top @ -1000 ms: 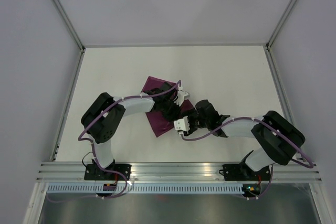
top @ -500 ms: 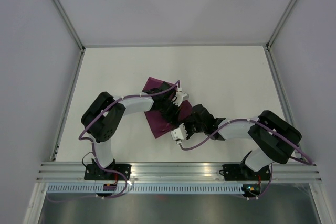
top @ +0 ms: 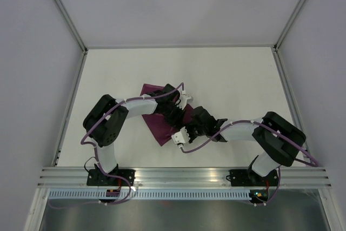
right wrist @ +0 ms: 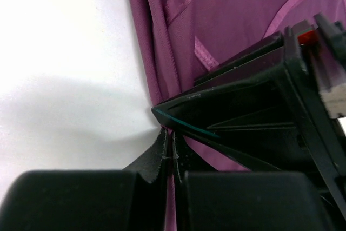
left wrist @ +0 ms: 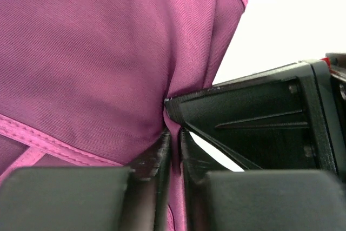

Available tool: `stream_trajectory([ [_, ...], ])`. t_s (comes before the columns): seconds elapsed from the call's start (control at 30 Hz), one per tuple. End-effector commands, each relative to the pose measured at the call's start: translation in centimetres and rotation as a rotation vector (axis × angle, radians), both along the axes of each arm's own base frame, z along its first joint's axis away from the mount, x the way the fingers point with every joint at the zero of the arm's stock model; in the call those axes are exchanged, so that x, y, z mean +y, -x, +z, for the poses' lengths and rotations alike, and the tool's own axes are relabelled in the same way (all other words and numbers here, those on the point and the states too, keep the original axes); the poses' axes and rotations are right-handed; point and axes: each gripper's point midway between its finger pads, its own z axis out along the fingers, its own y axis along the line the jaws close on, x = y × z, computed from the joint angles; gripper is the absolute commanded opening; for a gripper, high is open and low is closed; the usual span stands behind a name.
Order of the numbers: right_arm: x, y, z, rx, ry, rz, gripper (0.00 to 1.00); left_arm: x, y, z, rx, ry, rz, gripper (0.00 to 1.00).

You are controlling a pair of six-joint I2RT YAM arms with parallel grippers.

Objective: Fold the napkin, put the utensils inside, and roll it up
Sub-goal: Roll the napkin with the utensil

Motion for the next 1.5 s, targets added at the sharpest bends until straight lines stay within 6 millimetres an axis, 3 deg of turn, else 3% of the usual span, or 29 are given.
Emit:
stream_trajectory([
  [0.0, -1.0, 1.4, -2.0, 0.086, 0.097, 0.006, 0.03, 0.6, 0.3, 0.6, -0.020, -0.006, -0.022, 0.25],
  [0.2, -1.2, 1.3, -2.0, 0.110, 0.125, -0.009, 0.00, 0.6, -0.7, 2.3, -0.072, 0.026, 0.008, 0.45],
  [0.63, -0.9, 2.1, -1.6, 0.240, 0.174, -0.037, 0.00, 3.6, -4.6, 4.8, -0.220, 0.040, 0.261, 0.54],
  [0.77, -0.6, 2.5, -1.0, 0.311, 0.205, -0.039, 0.00, 5.5, -6.2, 5.8, -0.275, 0.020, 0.407, 0.57],
  [0.9, 0.4, 2.6, -0.5, 0.389, 0.234, -0.029, 0.00, 9.6, -8.3, 6.8, -0.360, -0.031, 0.642, 0.57],
  [0.97, 0.1, 3.2, -0.6, 0.445, 0.275, -0.028, 0.00, 11.3, -9.1, 9.0, -0.404, 0.013, 0.756, 0.59],
  [1.0, 0.2, 3.4, -0.6, 0.469, 0.286, -0.025, 0.01, 12.9, -9.2, 8.8, -0.437, -0.016, 0.820, 0.59],
  [1.07, 0.3, 3.6, -0.3, 0.545, 0.317, -0.022, 0.01, 14.1, -9.4, 11.6, -0.521, 0.046, 0.897, 0.61],
  [1.1, 0.3, 3.8, -0.7, 0.583, 0.335, -0.020, 0.00, 15.1, -9.2, 11.6, -0.548, 0.039, 0.927, 0.61],
  [1.13, 0.5, 3.6, 0.2, 0.626, 0.337, -0.020, 0.00, 15.5, -9.1, 12.3, -0.571, 0.053, 0.944, 0.61],
  [1.17, 0.5, 3.6, 0.3, 0.653, 0.342, -0.015, 0.01, 15.8, -9.0, 14.1, -0.617, 0.102, 0.965, 0.64],
  [1.2, 1.1, 2.6, 0.6, 0.671, 0.336, -0.021, 0.01, 16.4, -8.8, 14.2, -0.637, 0.098, 0.985, 0.64],
  [1.27, 0.6, 3.1, 1.0, 0.759, 0.370, -0.013, 0.00, 17.0, -8.3, 15.7, -0.693, 0.145, 0.999, 0.64],
  [1.37, 0.8, 2.3, 1.4, 0.857, 0.379, -0.025, 0.00, 17.6, -8.1, 17.2, -0.762, 0.188, 1.015, 0.64],
  [1.4, 1.0, 1.1, 1.3, 0.874, 0.370, -0.035, 0.00, 18.0, -7.8, 18.3, -0.798, 0.214, 1.034, 0.64],
  [1.47, 0.9, 1.1, 1.6, 0.941, 0.380, -0.043, 0.00, 18.3, -7.6, 19.4, -0.863, 0.239, 1.038, 0.64],
])
